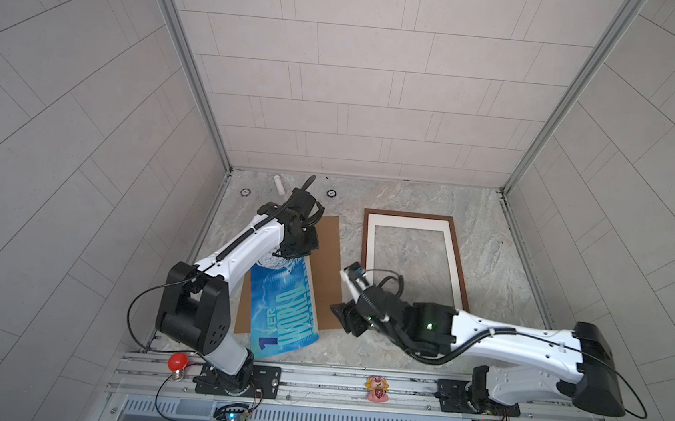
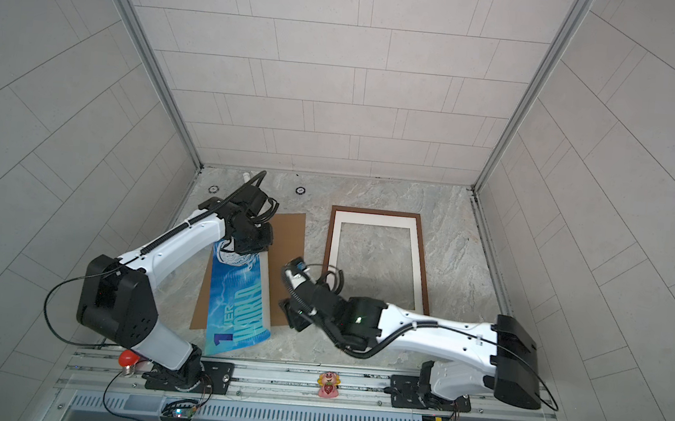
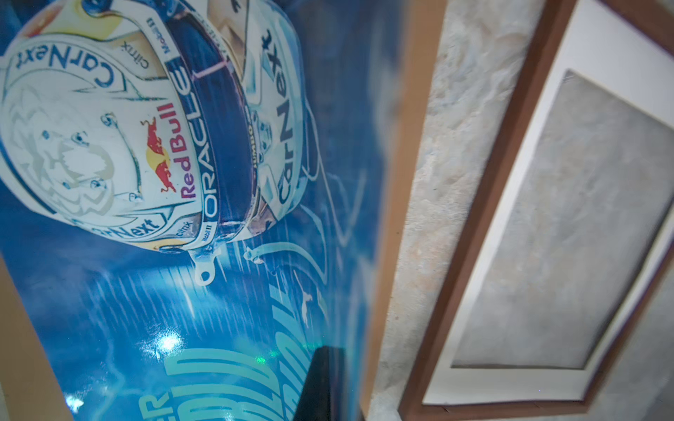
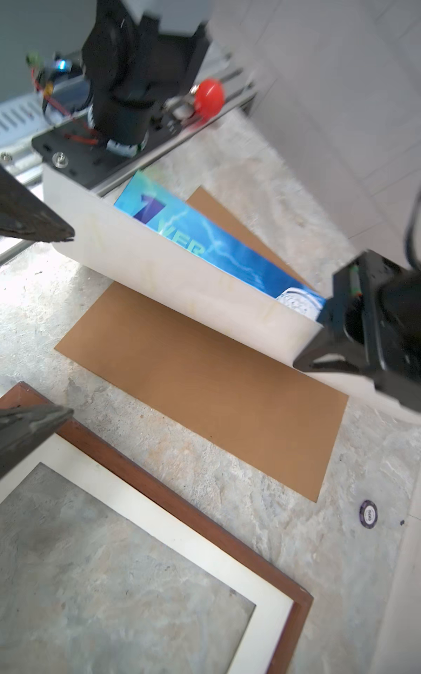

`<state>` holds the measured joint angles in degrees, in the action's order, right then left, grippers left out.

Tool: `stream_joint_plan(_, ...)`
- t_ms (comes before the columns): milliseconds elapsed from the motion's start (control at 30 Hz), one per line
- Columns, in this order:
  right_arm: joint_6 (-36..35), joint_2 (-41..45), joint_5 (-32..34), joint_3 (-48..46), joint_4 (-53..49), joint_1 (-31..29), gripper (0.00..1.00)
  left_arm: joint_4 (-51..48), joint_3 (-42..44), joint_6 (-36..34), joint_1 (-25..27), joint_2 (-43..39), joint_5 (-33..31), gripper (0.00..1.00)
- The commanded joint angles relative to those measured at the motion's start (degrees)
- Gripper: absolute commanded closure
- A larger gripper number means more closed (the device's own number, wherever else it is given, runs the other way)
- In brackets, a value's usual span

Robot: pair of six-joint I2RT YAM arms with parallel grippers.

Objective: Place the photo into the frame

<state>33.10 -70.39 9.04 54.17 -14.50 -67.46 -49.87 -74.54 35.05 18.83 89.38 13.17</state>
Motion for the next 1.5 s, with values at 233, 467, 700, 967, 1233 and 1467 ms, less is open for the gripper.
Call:
stream_joint_plan(233,4.52,18.79,-27.07,-7.33,-10.28,39.17,0.33,-0.92,-16.76,6.16,2.40,-2.98,16.24,1.00)
stream_joint_plan(467,10.23,22.54,-43.07,-17.60,-3.91,62.48,0.33,-0.56,-41.92,12.12,12.96,9.29,22.39,1.00)
stream_joint_plan(700,11.00,23.24,-44.98,-23.67,-2.02,76.17,0.33,26.66,-52.92,32.39,18.09,18.14,29.99,1.00)
stream_joint_plan(967,10.19,22.48,-43.58,-23.10,-1.49,88.03,0.33,33.34,-39.53,28.76,13.97,21.05,31.62,1.00)
stream_joint_plan(1233,10.90,19.86,-40.69,-25.78,-1.02,96.19,0.31,30.00,-23.94,5.12,13.99,31.54,27.07,1.00)
stream_joint_plan(1467,7.79,17.39,-42.08,-26.47,-0.26,96.46,0.31,47.73,-10.77,7.95,14.13,35.50,27.27,1.00)
